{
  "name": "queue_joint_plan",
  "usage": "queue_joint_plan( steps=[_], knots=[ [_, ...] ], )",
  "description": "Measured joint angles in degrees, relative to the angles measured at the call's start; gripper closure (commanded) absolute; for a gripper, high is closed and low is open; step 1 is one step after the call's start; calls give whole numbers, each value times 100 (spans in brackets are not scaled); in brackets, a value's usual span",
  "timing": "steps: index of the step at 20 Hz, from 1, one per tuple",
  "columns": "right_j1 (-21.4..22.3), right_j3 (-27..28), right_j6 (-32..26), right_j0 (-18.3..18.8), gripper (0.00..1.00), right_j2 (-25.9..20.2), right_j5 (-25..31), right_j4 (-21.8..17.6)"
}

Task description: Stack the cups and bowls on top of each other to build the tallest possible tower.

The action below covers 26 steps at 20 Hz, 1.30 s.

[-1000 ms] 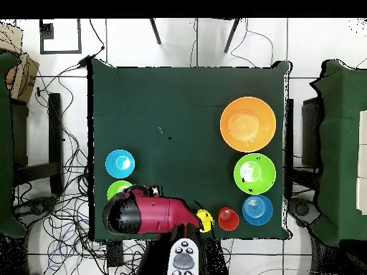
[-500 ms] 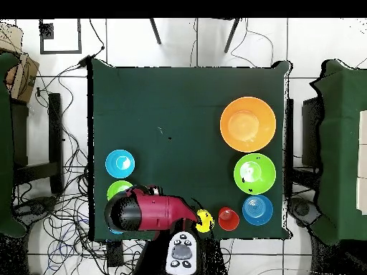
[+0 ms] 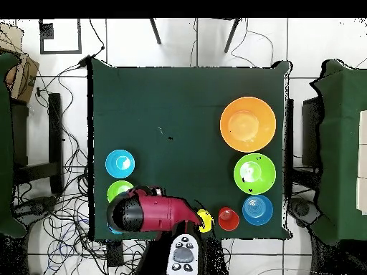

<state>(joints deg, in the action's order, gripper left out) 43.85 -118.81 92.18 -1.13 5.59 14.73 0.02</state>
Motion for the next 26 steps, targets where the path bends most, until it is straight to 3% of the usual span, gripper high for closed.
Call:
queue_joint_plan(
  steps=[10,26],
  knots=[
    [36,0,166,-127,0,68,-2,9],
    [-103,1,1243,-748,0,103,-376,120]
  ],
)
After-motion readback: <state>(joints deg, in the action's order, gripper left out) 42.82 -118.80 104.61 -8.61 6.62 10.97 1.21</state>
